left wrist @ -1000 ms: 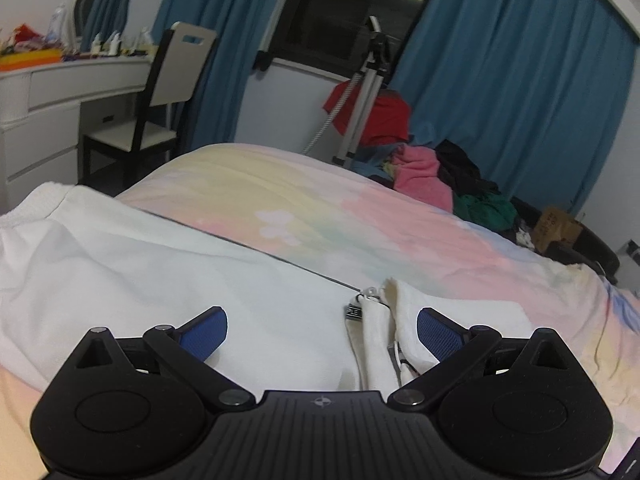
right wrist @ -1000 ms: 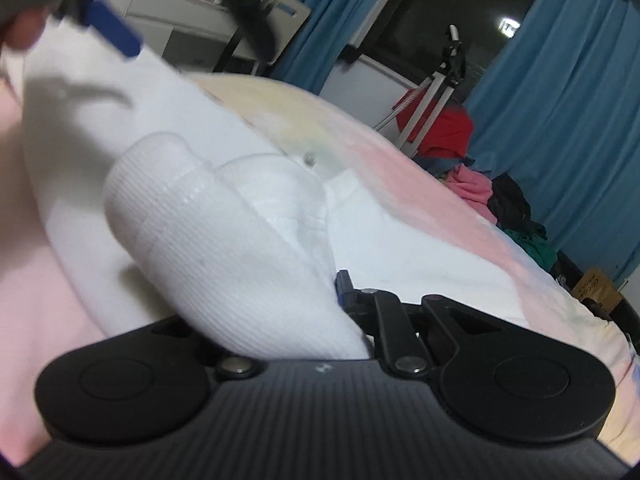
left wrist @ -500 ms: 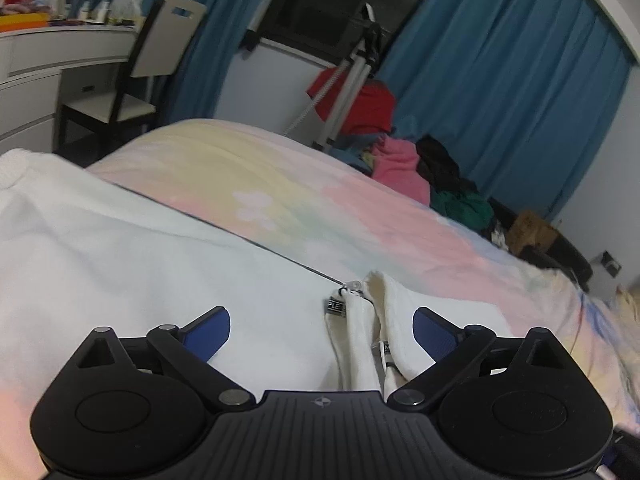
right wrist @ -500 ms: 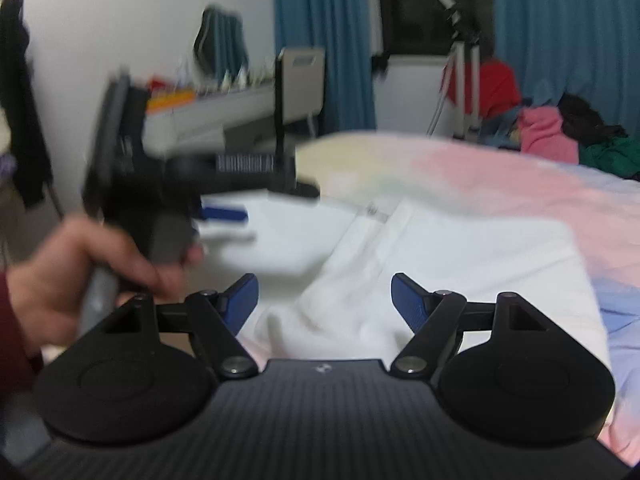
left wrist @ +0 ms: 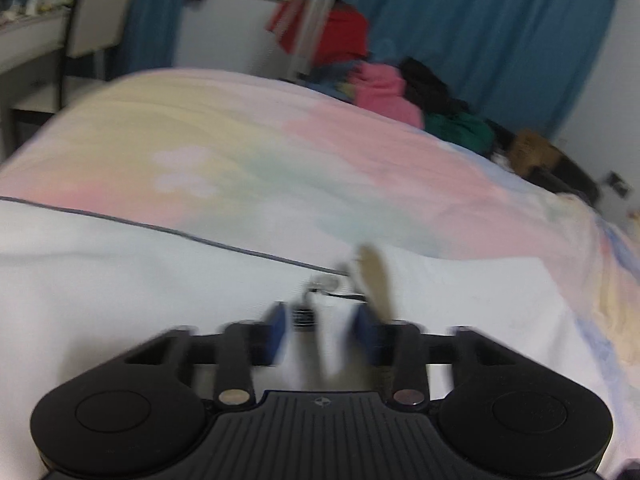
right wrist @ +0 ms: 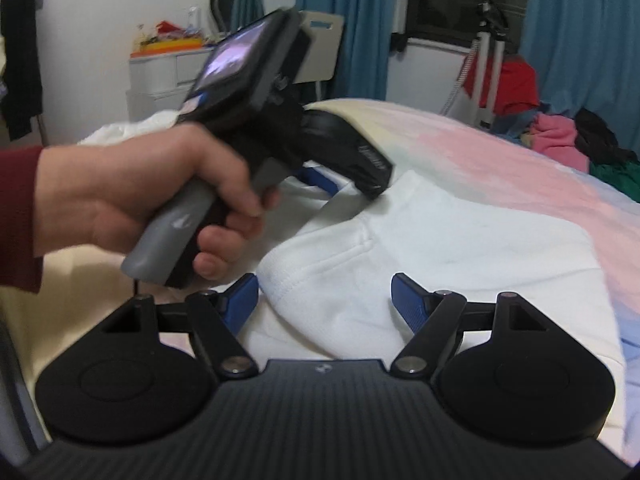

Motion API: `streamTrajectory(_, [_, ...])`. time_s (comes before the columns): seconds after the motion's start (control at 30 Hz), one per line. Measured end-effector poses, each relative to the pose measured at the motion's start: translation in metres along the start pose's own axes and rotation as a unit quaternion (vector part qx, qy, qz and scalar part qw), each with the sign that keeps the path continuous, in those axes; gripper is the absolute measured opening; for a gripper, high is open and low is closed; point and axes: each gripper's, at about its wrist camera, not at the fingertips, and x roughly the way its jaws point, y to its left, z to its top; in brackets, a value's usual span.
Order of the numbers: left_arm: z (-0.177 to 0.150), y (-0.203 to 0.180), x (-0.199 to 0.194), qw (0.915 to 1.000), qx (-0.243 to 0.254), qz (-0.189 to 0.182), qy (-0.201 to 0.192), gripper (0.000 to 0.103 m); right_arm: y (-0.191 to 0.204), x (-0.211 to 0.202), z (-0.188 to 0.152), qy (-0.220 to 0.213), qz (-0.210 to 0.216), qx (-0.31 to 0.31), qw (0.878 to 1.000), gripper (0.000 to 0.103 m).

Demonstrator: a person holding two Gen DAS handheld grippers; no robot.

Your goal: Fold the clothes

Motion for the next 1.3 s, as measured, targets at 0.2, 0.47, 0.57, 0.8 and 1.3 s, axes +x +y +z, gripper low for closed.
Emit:
streamTrajectory(0.2, [0.017,-0.003,0.003,0.9992,0.003,-0.023,-0.033,0.028,-0.009,0.019,0.005,0.003,-0.005,0.018,1.0,0.075])
streamTrajectory(0.47, [0.007,-0.006,0.001,0.9997,0.005,-0.005,-0.025,0.037,0.001,0.023,0.005,-0.007,-0.015,-0.011,1.0,0.059])
streamTrajectory(0.57, [0.005,-0.004,-0.024,0.9992,-0.012,0.009,-0.036,0.056,0.005,0.021,0.006,-0.008,-0.016,-0.027,0.999,0.05])
streamTrajectory(0.8, [-0.024,0.006,-0.105,0.9982,-0.037,0.026,-0.041,0.066,0.014,0.011,0.01,-0.02,-0.048,-0.067,0.996,0.019])
streamTrajectory(1.3, [-0.085,-0.012,-0.219,0.9915,-0.015,0.087,-0.096,0.075,0.012,-0.025,0.012,-0.045,-0.048,-0.055,0.996,0.014])
